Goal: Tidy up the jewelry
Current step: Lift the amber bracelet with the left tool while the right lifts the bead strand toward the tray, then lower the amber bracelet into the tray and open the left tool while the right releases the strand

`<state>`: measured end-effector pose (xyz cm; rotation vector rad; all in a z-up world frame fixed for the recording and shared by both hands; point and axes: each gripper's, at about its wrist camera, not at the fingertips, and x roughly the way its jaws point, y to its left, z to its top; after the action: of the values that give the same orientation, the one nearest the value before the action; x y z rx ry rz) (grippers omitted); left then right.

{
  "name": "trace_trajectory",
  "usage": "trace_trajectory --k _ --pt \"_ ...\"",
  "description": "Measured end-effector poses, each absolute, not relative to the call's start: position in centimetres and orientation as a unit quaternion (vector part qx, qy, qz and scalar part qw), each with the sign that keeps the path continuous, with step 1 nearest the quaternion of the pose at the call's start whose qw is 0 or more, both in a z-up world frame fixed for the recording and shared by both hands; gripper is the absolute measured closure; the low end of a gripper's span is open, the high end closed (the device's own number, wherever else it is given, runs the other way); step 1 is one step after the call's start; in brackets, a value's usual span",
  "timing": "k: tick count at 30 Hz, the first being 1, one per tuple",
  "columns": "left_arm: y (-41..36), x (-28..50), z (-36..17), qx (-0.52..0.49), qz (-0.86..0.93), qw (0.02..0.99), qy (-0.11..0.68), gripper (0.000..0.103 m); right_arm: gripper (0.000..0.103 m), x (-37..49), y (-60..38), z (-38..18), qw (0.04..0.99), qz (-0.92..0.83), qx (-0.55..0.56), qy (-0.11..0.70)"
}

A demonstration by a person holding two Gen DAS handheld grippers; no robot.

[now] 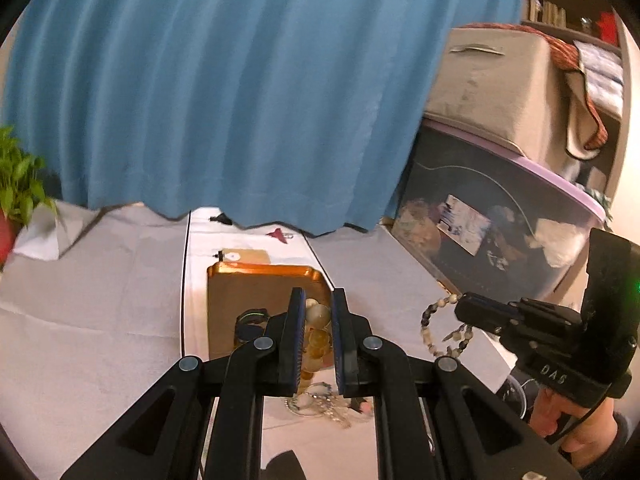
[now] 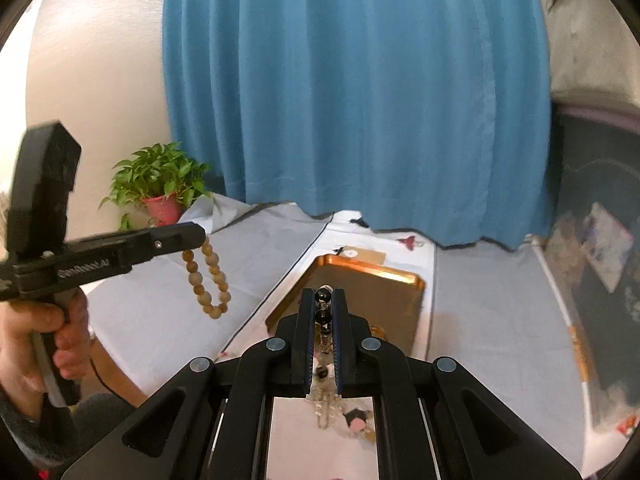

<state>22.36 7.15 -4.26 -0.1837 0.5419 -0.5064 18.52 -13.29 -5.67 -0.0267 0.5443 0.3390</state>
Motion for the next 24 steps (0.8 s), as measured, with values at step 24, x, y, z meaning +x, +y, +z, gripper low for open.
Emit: trace_trajectory --k 24 --pt "5.7 35.7 -22.3 -0.140 -0.212 0.877 0.408 0.093 0.095 34.6 -12.0 -25.6 0.892 0.216 0.110 0.381"
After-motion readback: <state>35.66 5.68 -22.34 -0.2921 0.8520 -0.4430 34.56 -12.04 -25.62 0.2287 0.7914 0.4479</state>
